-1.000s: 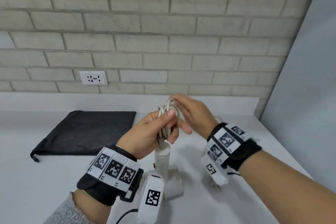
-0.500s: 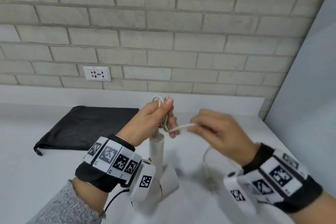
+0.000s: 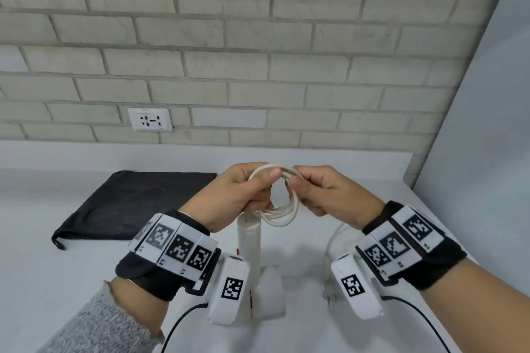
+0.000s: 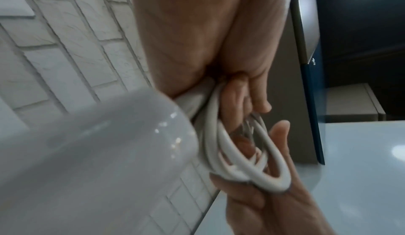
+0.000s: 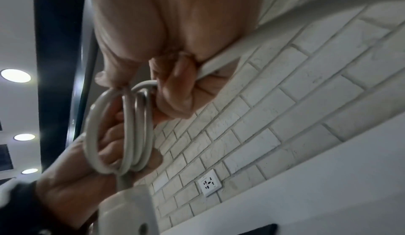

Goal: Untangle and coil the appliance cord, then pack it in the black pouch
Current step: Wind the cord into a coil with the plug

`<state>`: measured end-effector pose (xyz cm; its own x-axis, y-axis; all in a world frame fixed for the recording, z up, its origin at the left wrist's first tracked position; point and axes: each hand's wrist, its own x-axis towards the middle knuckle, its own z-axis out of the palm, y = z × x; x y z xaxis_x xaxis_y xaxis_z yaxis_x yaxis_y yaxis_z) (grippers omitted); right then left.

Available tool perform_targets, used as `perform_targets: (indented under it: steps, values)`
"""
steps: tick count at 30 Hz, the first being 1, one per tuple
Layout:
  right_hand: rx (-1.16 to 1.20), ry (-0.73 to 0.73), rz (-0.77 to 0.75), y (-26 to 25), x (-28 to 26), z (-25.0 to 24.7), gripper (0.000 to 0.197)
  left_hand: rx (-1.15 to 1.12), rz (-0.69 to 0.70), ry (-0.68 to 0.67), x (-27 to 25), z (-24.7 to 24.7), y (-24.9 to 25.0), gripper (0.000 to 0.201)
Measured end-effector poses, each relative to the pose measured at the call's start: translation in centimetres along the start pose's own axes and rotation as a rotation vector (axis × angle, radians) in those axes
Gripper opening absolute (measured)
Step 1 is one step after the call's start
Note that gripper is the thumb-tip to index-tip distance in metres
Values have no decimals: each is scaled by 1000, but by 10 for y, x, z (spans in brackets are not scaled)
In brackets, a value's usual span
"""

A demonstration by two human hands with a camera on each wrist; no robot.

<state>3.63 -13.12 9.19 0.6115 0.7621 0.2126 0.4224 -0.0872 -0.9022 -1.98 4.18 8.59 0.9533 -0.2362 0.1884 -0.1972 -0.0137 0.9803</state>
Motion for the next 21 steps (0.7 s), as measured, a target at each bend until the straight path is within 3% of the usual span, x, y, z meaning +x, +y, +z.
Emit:
perform_targets:
  steps: [2,5,9,12,14,17,21]
  values:
    - [93,29,12,5,-3,1,26,-24,38,27,1,0,-5,19]
    - [103,171,-19,13,-8,-7,13,-95,66,62,2,0,-11,27]
    - [-374,445,-237,27,-5,-13,9,-89,67,106,5,9,-9,32]
    - [-362,550,-182,31,5,-3,9,-68,61,162,9,13,-8,30]
    - [-239,498,-82,29,11,5,10,-57,56,199,10,12,-8,31]
    - [157,323,78,18,14,9,24,22,69,236,9,12,-8,33]
    - [351,172,99,15,16,7,31,35,69,208,9,10,-9,32]
